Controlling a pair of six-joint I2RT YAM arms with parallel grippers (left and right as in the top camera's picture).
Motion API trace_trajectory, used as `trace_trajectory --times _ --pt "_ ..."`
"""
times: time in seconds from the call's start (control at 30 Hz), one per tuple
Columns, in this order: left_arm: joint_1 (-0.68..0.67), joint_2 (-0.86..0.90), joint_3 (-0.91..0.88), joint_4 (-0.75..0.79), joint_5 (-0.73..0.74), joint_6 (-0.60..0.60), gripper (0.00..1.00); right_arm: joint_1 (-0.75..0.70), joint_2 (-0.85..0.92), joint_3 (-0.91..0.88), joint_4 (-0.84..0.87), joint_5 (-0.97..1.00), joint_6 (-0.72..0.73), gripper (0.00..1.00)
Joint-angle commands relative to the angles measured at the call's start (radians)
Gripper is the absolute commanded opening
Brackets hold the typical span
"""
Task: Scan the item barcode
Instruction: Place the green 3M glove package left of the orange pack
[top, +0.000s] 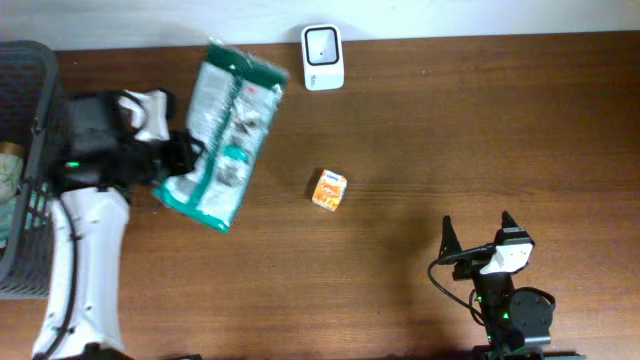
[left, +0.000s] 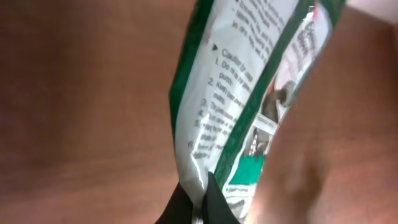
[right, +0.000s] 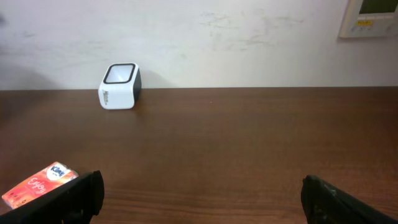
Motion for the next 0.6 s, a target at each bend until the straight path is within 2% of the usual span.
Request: trace_trajectory --times 0.0,0.07,0.2,0.37,0.43,0.47,0.5,0.57 --pt "-0.1 0.024 -0.121 0.117 -0.121 -0.163 0.0 0.008 -0.006 -0.007 -0.001 0.005 0.008 0.99" --pt "-0.17 0.064 -0.176 0.189 -0.182 -0.253 0.0 0.008 -0.006 -0.007 -0.001 0.005 0.008 0.98" --pt "-0.237 0.132 -0.194 0.22 -0.212 -0.329 0.0 0.008 -0.006 -0.007 -0.001 0.005 0.008 0.98" --pt "-0.27 0.212 -0.194 0.22 -0.209 -0.335 0.0 0.008 -0.006 -0.007 -0.001 0.005 0.008 0.98" --pt "-0.27 0.216 -0.194 0.219 -0.207 -0.334 0.2 0.008 -0.006 -0.007 -0.001 0.005 0.008 0.98" --pt "-0.27 0.216 -0.194 0.22 -0.207 -0.334 0.53 0.008 -0.006 -0.007 -0.001 0.005 0.008 0.98" --pt "-0.27 0.216 -0.194 0.22 -0.2 -0.333 0.74 0.008 -0.006 -0.007 -0.001 0.005 0.008 0.98" --pt "-0.269 0.21 -0.171 0.209 -0.18 -0.29 0.86 0.008 -0.006 -0.007 -0.001 0.005 0.008 0.98"
